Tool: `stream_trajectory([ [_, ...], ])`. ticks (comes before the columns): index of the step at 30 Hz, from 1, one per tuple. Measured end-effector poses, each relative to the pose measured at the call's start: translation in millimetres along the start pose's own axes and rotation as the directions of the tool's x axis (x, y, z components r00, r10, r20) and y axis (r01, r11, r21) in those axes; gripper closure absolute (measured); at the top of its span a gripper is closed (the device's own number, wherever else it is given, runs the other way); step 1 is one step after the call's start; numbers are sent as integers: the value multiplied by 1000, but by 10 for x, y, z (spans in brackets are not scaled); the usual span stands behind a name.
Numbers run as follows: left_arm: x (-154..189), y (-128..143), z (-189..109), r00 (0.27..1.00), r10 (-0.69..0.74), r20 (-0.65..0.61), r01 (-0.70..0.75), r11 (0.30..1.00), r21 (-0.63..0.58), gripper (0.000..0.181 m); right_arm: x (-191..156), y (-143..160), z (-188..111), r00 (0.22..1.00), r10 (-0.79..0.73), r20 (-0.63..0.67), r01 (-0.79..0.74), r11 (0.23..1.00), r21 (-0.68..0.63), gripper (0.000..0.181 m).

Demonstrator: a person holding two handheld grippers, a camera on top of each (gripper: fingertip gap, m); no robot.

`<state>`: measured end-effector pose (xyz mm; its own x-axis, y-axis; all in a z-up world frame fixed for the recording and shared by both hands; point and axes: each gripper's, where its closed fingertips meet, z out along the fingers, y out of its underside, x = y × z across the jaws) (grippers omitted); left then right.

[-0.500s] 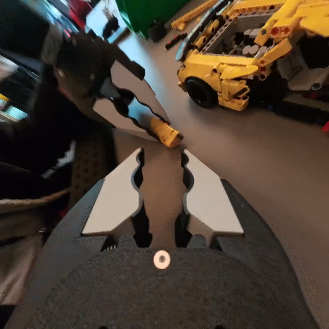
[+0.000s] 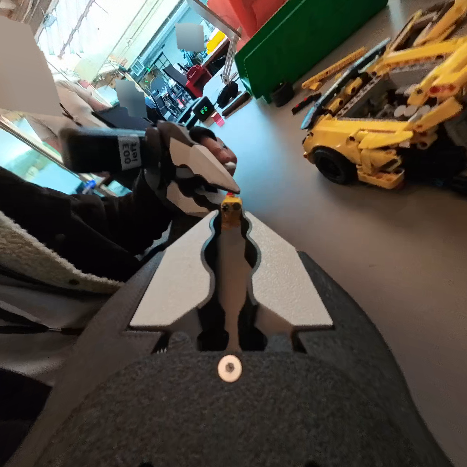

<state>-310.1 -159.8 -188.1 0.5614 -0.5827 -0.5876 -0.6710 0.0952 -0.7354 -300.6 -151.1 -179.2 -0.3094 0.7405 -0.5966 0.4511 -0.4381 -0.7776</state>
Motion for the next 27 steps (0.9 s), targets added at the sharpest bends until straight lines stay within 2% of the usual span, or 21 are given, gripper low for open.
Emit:
stream_trajectory([
  [1, -4, -39, -18, 997, -82, -12, 82, 996, 30, 160, -20, -9, -7, 999, -53, -12, 53, 999, -1, 168],
  [3, -7, -121, -68, 971, -229, -71, 235, 968, 86, 146, -81, -3, -2, 979, -202, -39, 202, 979, -21, 168],
  [5, -1, -170, -98, 941, -311, -134, 326, 939, 109, 138, -138, 47, 47, 942, -332, -53, 329, 942, -63, 168],
  [7, 31, -149, -81, 942, -303, -148, 318, 943, 95, 136, -214, 86, 113, 892, -450, -52, 444, 892, -88, 168],
  [9, 125, -88, -38, 952, -262, -159, 273, 961, 53, 137, -237, 131, 166, 863, -501, -56, 493, 862, -118, 168],
  [10, 172, -65, -25, 959, -233, -164, 242, 970, 37, 144, -251, 143, 181, 858, -512, -53, 503, 856, -121, 168],
  [11, 202, -59, -25, 967, -197, -163, 205, 978, 33, 162, -263, 152, 186, 855, -516, -47, 508, 853, -121, 167],
  [12, 212, -68, -29, 972, -173, -157, 181, 983, 38, 164, -267, 159, 182, 858, -512, -40, 505, 855, -117, 167],
  [16, 240, 14, -2, 956, -219, -193, 222, 975, -6, 164, -188, 203, 209, 881, -469, -63, 457, 878, -141, 167],
  [19, 229, 63, 30, 954, -238, -183, 238, 971, -22, 165, -134, 200, 218, 874, -476, -102, 459, 876, -150, 167],
  [27, 183, 94, 62, 933, -325, -156, 324, 945, -28, 165, -34, 186, 197, 926, -355, -127, 337, 931, -141, 167],
])
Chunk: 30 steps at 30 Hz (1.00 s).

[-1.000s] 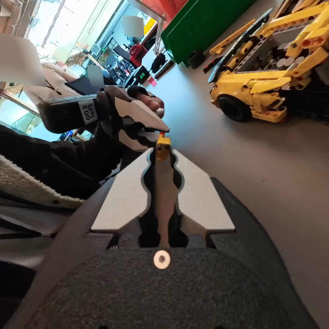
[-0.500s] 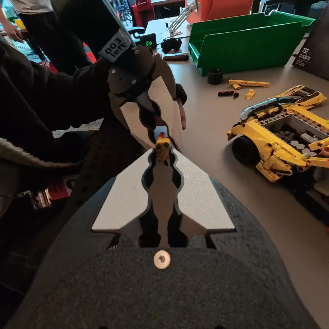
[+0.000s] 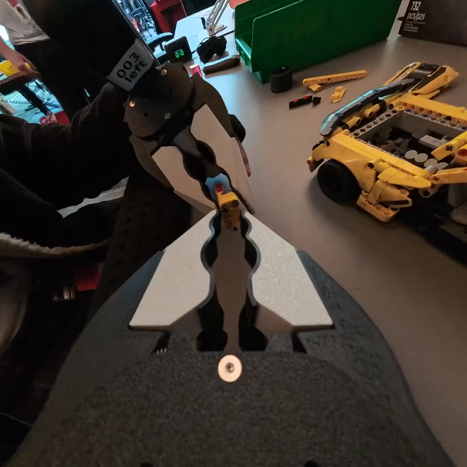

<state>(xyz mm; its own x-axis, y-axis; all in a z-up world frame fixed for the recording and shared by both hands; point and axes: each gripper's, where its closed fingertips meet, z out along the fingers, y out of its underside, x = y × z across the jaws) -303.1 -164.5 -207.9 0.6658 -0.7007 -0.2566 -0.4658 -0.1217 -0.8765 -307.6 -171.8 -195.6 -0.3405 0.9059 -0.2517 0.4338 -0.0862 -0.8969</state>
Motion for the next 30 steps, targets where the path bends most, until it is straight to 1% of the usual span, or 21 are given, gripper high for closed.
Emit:
stream_trajectory([
  [11, -28, 44, 6, 1000, -11, 15, 12, 1000, -16, 165, 69, 70, 12, 999, -11, -42, 10, 1000, -25, 169],
  [13, -41, 31, -8, 999, -40, 10, 40, 999, -5, 165, 75, 59, 1, 999, -17, -48, 16, 1000, -18, 171],
  [15, -63, 27, -22, 998, -63, 12, 63, 998, 2, 165, 72, 67, -11, 999, -23, -46, 22, 999, -23, 181],
  [17, -48, 7, -33, 997, -80, -7, 80, 997, 17, 165, 136, 92, -21, 996, -31, -85, 28, 999, -35, 181],
  [18, -46, -11, -39, 996, -84, -10, 85, 996, 27, 165, 136, 107, -18, 996, -27, -80, 24, 999, -42, 181],
  [20, -76, -23, -53, 996, -90, 2, 90, 995, 36, 165, 132, 119, -5, 997, -13, -71, 10, 999, -50, 181],
  [24, -165, 19, -78, 993, -111, 41, 111, 994, 16, 165, 153, 115, 1, 997, -20, -80, 16, 999, -49, 181],
  [28, -229, 19, -130, 990, -115, 84, 115, 993, 12, 165, 110, 20, 6, 999, -3, -47, 3, 1000, -1, 180],
  [30, -287, 64, -153, 982, -150, 111, 151, 988, -2, 166, 117, -53, 20, 999, -4, -54, 6, 999, 35, 177],
])
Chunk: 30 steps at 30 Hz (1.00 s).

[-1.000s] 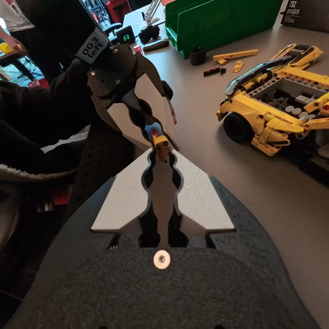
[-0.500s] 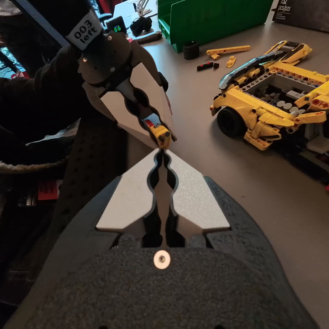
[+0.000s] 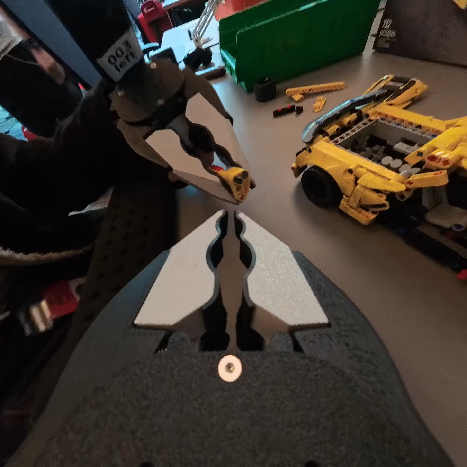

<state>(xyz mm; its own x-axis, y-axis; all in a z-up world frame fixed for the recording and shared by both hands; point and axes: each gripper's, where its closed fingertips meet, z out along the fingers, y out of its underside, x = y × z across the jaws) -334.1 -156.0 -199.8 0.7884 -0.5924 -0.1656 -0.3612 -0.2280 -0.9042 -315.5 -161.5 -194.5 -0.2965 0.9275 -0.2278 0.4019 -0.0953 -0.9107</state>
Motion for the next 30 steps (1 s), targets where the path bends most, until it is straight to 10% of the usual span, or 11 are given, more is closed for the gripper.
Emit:
stream_trajectory([
  [12, -228, 62, -2, 973, -230, 28, 229, 973, 28, 166, 297, -1, -45, 990, -1, -139, 6, 999, 35, 167],
  [30, 92, 67, 92, 999, -33, -26, 32, 999, -21, 165, 454, -107, -204, 985, 109, -136, -85, 981, 172, 172],
])
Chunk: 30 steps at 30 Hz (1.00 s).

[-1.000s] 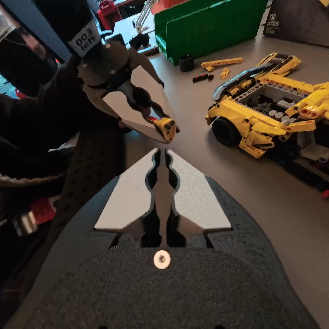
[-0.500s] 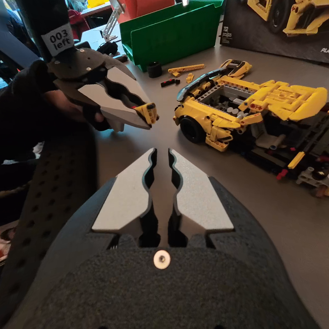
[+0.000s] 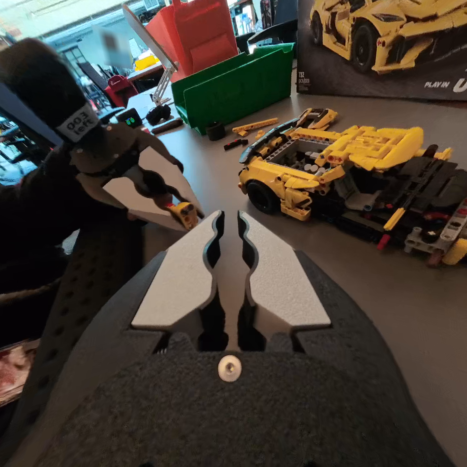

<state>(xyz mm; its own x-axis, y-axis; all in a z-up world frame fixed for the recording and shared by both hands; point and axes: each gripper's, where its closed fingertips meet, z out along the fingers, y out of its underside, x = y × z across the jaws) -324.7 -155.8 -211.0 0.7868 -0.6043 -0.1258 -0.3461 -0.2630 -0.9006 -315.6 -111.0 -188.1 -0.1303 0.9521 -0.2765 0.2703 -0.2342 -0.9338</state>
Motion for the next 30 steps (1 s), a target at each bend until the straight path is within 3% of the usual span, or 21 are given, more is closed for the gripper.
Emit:
stream_trajectory([
  [6, 29, 53, 40, 1000, 1, -14, -1, 1000, -25, 165, 41, -98, -87, 999, 37, 4, -37, 996, 78, 170],
  [15, -12, 33, 49, 1000, -18, -6, 18, 1000, -12, 166, -11, -48, -33, 1000, 11, 1, -11, 1000, 25, 168],
  [19, -32, 9, 85, 1000, -17, -3, 17, 1000, -2, 165, -267, -166, -101, 992, -123, -6, 123, 991, 44, 163],
  [23, -157, -115, 62, 997, 4, 77, -8, 998, 61, 166, -430, -254, -119, 972, -234, -33, 236, 964, 125, 161],
  [27, -355, -165, -4, 976, -42, 214, 23, 996, 91, 166, -486, -275, -92, 984, -179, 18, 175, 975, 134, 152],
  [30, -376, -177, -11, 968, -37, 250, 13, 995, 98, 165, -454, -205, -78, 985, -171, 5, 170, 981, 96, 147],
])
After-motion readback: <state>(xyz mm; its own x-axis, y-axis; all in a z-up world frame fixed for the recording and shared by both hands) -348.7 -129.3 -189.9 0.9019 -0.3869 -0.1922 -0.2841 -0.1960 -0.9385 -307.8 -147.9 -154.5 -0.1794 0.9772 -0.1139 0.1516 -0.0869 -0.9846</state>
